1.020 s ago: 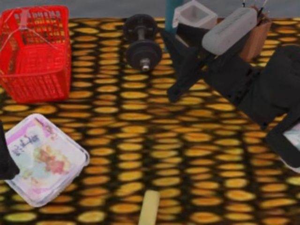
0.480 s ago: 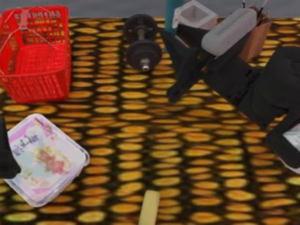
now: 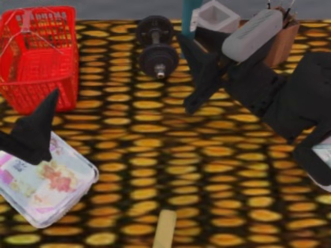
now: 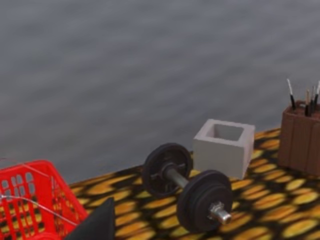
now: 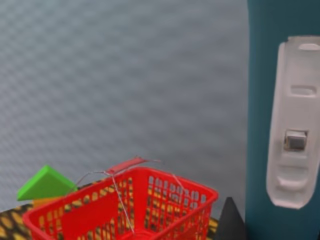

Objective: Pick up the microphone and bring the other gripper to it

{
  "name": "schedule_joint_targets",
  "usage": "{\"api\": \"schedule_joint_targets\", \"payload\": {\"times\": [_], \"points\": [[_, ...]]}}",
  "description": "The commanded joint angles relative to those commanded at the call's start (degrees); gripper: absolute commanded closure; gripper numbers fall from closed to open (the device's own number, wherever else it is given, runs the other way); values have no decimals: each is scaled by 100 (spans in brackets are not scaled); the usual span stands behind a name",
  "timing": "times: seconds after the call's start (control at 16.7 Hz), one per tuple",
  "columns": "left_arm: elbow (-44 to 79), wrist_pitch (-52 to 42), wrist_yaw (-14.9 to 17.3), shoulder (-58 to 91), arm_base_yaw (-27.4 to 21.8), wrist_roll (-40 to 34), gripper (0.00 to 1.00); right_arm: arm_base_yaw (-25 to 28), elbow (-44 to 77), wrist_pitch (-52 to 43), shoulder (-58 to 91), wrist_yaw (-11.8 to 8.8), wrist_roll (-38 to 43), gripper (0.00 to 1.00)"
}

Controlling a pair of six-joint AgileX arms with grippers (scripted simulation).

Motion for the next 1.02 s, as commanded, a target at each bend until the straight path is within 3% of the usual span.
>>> {"api": "schedule_joint_targets", "payload": {"times": [0.3, 0.54, 0.72, 1.02], "points": [[1254, 707, 1237, 2138, -568, 177, 0, 0, 0, 0, 0, 0, 0, 100], [2021, 1153, 1961, 3369, -901, 292, 0, 0, 0, 0, 0, 0, 0, 100], [2325, 1336, 2237, 3806, -1027, 344, 0, 0, 0, 0, 0, 0, 0, 100], [2325, 1338, 2246, 3820, -1007, 344, 0, 0, 0, 0, 0, 0, 0, 100]]}}
